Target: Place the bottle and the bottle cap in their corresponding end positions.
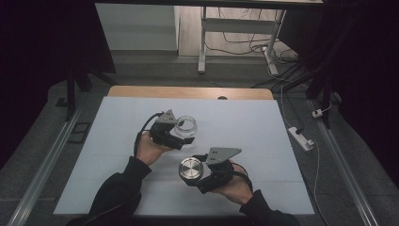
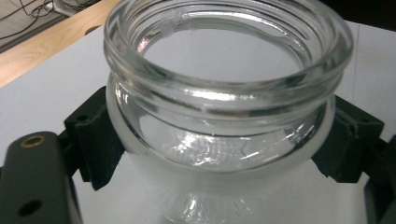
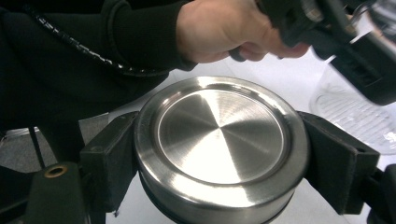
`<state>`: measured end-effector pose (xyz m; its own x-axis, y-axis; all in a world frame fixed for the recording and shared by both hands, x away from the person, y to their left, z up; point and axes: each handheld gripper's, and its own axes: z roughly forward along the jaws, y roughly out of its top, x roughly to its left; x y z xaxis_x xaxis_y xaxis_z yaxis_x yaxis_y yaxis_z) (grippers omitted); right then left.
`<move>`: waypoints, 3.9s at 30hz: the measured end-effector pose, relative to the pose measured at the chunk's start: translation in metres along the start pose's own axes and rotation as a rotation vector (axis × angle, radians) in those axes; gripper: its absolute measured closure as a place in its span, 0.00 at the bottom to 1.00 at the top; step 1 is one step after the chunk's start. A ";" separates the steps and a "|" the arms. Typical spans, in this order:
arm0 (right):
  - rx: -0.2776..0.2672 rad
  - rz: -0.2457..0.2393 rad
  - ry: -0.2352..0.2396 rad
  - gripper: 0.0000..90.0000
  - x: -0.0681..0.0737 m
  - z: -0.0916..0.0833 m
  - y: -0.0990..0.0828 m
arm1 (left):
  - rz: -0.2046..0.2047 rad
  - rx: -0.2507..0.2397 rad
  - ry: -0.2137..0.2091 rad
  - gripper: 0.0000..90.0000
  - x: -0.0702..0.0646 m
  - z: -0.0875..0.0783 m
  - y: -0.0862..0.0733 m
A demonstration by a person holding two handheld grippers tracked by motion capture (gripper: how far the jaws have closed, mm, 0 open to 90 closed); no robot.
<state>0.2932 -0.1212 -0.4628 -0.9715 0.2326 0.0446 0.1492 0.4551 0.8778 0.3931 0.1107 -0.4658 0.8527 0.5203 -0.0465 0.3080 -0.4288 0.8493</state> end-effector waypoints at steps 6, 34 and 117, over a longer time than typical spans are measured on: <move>0.014 0.000 -0.002 0.20 0.000 0.006 -0.008 | 0.000 -0.005 0.009 0.17 0.006 0.007 0.002; 0.082 0.014 -0.035 0.20 -0.019 0.037 -0.044 | -0.002 -0.003 0.036 0.17 0.026 0.046 -0.012; 0.163 0.128 -0.119 0.03 -0.032 0.037 -0.042 | -0.122 0.102 -0.014 0.00 0.022 0.017 -0.030</move>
<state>0.3249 -0.1157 -0.5186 -0.9157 0.3926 0.0851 0.3066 0.5462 0.7795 0.4095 0.1222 -0.5015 0.8119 0.5631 -0.1544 0.4505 -0.4358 0.7792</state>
